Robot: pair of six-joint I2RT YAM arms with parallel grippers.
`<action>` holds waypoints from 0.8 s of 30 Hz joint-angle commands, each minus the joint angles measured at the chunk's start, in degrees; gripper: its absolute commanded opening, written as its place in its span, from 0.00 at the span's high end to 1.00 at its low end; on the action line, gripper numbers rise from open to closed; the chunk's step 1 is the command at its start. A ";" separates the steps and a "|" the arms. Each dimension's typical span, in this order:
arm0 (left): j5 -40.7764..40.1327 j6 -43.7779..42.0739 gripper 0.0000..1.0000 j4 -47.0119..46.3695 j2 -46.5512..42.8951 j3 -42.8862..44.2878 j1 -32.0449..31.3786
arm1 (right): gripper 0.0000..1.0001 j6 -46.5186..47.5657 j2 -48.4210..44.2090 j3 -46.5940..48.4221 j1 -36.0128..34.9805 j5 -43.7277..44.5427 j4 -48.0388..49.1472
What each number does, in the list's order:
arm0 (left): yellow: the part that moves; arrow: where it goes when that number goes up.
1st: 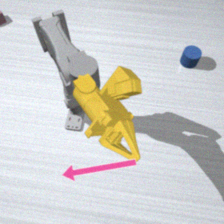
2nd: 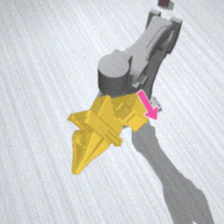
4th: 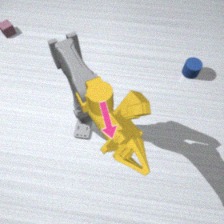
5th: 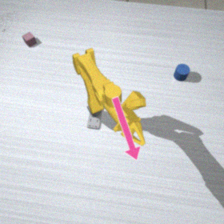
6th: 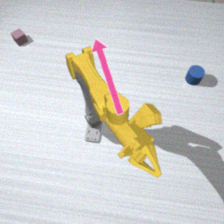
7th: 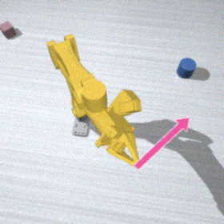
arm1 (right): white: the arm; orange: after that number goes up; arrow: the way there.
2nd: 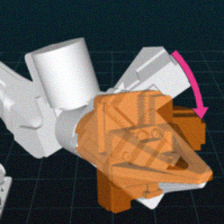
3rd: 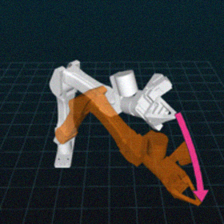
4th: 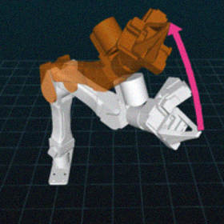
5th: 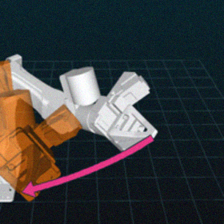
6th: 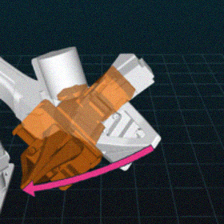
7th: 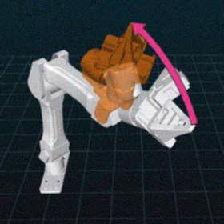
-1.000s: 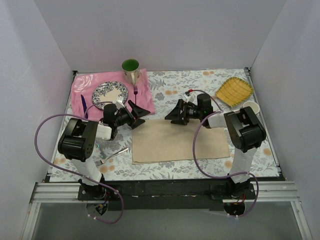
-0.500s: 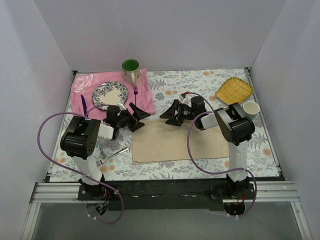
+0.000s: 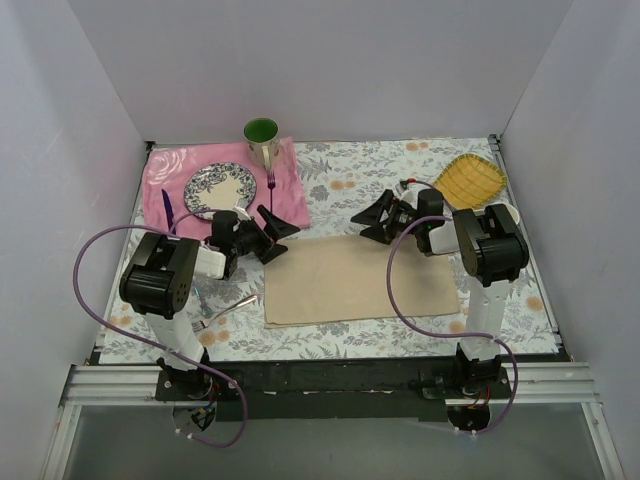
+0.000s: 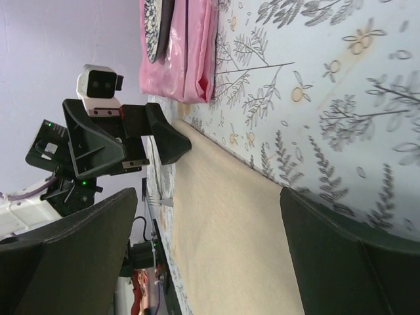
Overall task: Fold the napkin into a case and place the utensils inside
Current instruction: Smooth out the rectangle-folded napkin at the center of the board.
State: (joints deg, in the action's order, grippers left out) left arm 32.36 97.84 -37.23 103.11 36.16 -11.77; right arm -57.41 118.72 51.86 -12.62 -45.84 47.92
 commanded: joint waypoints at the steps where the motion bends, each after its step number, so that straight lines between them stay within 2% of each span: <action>1: -5.99 -4.50 0.02 10.16 0.25 -1.62 2.28 | 0.02 7.91 -0.68 -1.76 4.71 -0.82 -6.33; 8: -2.84 -4.77 0.02 8.59 -0.80 -2.85 2.98 | 0.01 15.57 -1.12 -0.53 8.23 -3.29 -11.89; 11: 1.90 -4.50 0.02 6.12 -2.29 -2.59 2.98 | 0.01 12.43 -1.21 -2.63 7.44 -3.02 -7.34; 12: 5.83 -4.68 0.02 6.21 -3.08 -2.15 2.98 | 0.01 11.80 -1.38 -3.25 6.65 -2.94 -6.45; 15: 9.11 -7.31 0.02 8.40 -8.35 -0.66 2.98 | 0.01 9.61 -2.35 -6.23 4.72 -1.71 -2.85; 16: 9.91 -8.19 0.02 11.71 -9.50 -0.13 2.98 | 0.01 8.72 -2.70 -6.94 4.10 -1.53 -1.88; 20: 10.09 -9.26 0.02 14.47 -13.98 -0.12 2.98 | 0.01 5.29 -2.70 -9.66 1.03 -0.48 2.08; 24: 7.99 -7.14 0.02 11.67 -11.89 -1.44 2.81 | 0.01 2.13 -1.56 -9.67 -1.96 0.23 5.86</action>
State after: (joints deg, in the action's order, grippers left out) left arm 40.66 90.74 -26.13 90.98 35.57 -9.02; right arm -52.16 114.98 44.16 -11.44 -47.35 53.67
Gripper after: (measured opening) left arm 0.981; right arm 0.984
